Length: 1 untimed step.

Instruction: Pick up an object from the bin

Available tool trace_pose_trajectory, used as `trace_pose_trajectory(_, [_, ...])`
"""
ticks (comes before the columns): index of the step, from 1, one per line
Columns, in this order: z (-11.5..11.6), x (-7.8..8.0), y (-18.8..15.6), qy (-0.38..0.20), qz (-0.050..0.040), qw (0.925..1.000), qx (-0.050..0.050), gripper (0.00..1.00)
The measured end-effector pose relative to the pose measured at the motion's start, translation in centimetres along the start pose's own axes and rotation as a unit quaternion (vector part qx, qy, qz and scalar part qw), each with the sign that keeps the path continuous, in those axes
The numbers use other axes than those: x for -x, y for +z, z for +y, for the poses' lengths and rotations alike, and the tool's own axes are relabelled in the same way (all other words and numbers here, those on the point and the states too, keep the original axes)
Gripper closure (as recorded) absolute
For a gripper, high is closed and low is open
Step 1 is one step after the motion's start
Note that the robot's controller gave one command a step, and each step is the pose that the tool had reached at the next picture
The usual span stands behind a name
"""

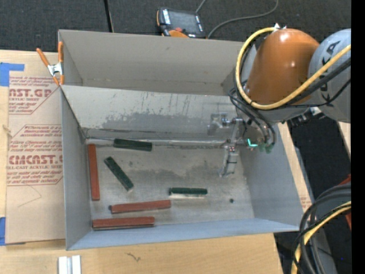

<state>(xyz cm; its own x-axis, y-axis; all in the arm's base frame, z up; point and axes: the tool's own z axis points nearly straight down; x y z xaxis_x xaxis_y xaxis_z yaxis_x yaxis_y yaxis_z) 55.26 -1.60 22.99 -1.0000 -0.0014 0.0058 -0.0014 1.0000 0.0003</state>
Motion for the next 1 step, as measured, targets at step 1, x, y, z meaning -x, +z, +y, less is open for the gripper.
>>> trace_pose_trajectory(1, [3.77, -1.67, 10.36, 0.056, 0.0008, 0.9985, 0.001, 0.0])
